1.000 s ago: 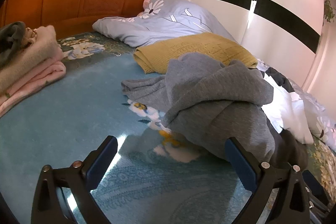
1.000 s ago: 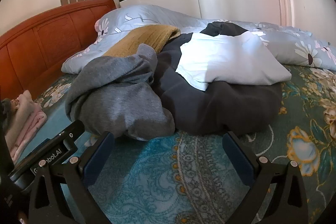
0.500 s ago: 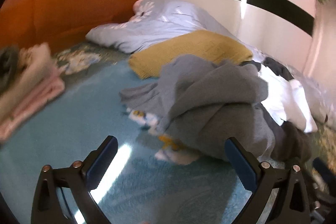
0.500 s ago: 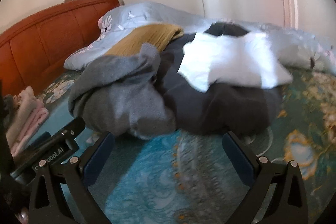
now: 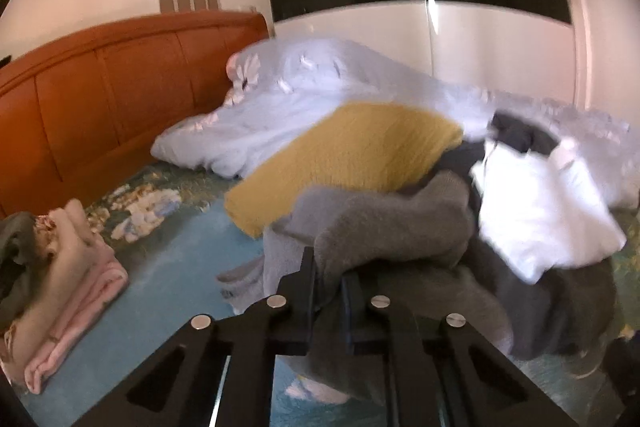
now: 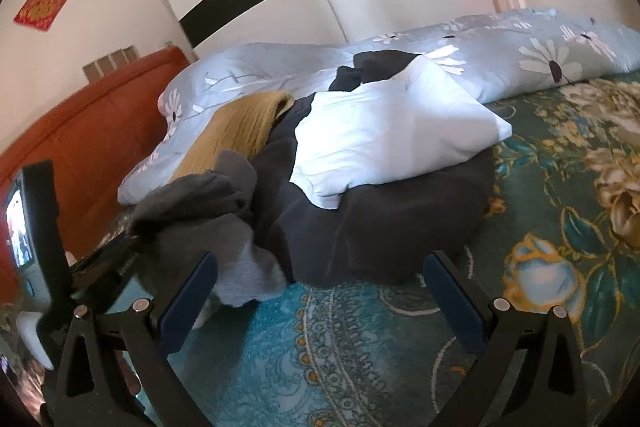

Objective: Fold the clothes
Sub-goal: 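Grasp the grey sweatshirt with the left tool while the right tool grasps another part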

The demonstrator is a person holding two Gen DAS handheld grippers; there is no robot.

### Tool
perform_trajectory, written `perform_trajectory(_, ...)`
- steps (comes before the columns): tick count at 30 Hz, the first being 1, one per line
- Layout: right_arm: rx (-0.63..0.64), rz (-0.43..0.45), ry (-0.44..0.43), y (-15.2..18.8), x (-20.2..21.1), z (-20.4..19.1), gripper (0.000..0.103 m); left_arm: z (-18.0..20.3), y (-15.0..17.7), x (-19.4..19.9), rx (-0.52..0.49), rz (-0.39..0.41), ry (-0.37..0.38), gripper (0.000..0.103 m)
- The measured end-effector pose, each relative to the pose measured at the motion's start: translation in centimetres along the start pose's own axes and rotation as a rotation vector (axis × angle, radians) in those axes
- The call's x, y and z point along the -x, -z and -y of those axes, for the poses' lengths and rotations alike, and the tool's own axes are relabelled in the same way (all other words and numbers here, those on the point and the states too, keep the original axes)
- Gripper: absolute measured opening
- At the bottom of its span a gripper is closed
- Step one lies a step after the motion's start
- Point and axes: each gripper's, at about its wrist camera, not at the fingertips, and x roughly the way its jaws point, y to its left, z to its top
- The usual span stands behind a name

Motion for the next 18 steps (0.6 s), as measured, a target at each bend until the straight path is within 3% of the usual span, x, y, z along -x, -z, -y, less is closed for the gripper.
perform_trajectory(5, 0.003, 0.024, -0.001, -0.3, 0.6, 0.0, 0.103, -2.9, -3.5, 7.9, 0.063, 0.147, 0.039, 0.010)
perform_trajectory(8, -0.010, 0.042, -0.024, -0.6, 1.5, -0.1, 0.103, -5.1, -3.9, 12.2, 0.071, 0.206, 0.049, 0.010)
perform_trajectory(16, -0.113, 0.109, -0.204, -1.9, 5.3, -0.2, 0.103, -11.1, -4.6, 23.5, 0.091, 0.362, 0.077, 0.010)
perform_trajectory(18, -0.123, 0.107, -0.241, -2.0, 6.0, -0.4, 0.103, -11.5, -1.4, 22.3, 0.104, 0.260, 0.117, 0.010)
